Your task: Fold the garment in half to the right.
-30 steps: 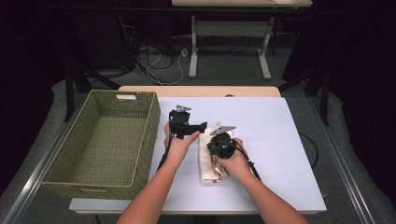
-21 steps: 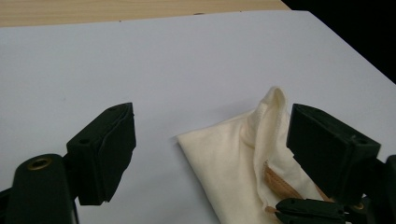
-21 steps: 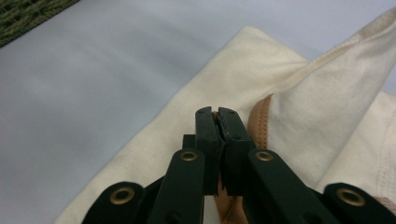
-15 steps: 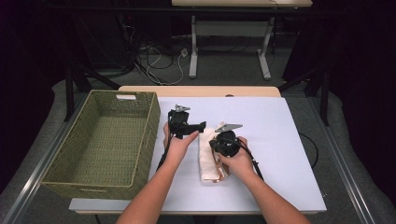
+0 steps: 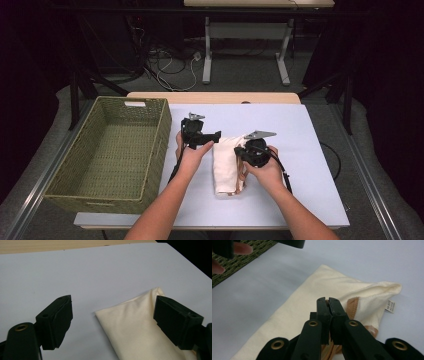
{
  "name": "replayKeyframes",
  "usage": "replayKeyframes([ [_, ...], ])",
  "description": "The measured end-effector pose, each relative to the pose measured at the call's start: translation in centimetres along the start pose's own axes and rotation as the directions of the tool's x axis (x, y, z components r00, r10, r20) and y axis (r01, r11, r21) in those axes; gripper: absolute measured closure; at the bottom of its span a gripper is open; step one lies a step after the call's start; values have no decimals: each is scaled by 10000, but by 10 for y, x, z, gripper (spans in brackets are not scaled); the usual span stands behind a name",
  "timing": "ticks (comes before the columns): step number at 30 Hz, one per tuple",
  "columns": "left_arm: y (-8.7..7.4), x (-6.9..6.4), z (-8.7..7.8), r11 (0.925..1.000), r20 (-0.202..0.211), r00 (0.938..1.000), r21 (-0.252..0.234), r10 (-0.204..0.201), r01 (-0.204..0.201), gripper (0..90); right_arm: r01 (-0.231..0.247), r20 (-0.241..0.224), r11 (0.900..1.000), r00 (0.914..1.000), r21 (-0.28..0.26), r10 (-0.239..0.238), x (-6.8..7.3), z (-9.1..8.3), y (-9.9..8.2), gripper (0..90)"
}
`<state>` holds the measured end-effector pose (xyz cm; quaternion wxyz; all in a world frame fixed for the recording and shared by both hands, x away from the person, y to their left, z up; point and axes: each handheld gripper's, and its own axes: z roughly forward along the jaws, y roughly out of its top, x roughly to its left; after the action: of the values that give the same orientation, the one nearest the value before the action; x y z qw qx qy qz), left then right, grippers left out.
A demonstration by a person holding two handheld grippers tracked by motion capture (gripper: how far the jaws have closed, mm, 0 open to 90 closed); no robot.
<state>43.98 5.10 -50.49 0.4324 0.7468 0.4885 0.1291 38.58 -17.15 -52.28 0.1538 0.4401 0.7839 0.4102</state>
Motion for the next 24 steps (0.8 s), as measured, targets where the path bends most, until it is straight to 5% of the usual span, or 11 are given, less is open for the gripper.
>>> replayKeyframes([
  [24,-3,-2,7,9998,-62,10000,179,76,-75,162,-1700,460,9852,9846,208,1689,-30,-19,-37,877],
])
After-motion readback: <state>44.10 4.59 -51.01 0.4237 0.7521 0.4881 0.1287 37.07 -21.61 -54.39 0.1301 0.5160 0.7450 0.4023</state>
